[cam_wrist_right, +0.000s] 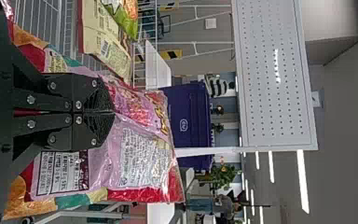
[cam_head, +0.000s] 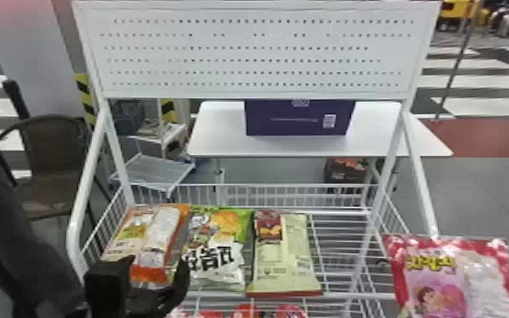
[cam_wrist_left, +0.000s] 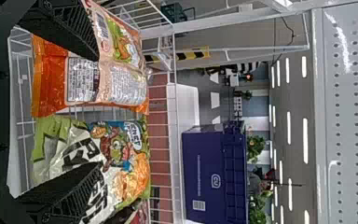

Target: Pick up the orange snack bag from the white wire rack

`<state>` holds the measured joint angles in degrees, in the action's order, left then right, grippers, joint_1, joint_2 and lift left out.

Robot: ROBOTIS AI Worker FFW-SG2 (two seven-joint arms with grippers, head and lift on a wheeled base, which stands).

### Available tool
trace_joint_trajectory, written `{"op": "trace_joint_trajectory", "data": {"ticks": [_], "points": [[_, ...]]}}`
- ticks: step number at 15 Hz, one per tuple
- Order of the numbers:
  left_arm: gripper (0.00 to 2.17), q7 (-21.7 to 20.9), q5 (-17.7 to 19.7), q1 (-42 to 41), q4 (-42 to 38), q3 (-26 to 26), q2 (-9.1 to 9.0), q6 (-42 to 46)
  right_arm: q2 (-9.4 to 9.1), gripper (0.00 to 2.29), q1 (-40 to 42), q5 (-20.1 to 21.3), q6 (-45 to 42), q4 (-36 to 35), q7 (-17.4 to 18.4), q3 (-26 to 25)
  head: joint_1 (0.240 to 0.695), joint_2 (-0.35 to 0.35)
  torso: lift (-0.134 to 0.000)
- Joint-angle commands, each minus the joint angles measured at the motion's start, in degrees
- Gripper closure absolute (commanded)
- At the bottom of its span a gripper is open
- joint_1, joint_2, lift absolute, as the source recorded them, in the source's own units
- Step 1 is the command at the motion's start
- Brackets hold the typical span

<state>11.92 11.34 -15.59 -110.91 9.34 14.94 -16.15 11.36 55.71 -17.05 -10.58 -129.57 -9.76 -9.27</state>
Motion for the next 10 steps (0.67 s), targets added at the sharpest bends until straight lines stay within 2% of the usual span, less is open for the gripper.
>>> {"op": "trace_joint_trajectory", "data": {"ticks": [1, 10], "points": [[0.09, 0.0, 0.6, 3.2, 3.3, -0.4, 0.00, -1.2, 0.06, 2.14, 0.0, 0.0, 0.0, 0.0, 0.0, 0.0, 0.499, 0.000, 0.000], [0.09, -0.1, 1.3, 15.2, 17.0, -0.4, 0.09, -6.7, 0.06, 2.14, 0.8, 0.0, -0.5, -0.1, -0.7, 0.2, 0.499, 0.000, 0.000]]}}
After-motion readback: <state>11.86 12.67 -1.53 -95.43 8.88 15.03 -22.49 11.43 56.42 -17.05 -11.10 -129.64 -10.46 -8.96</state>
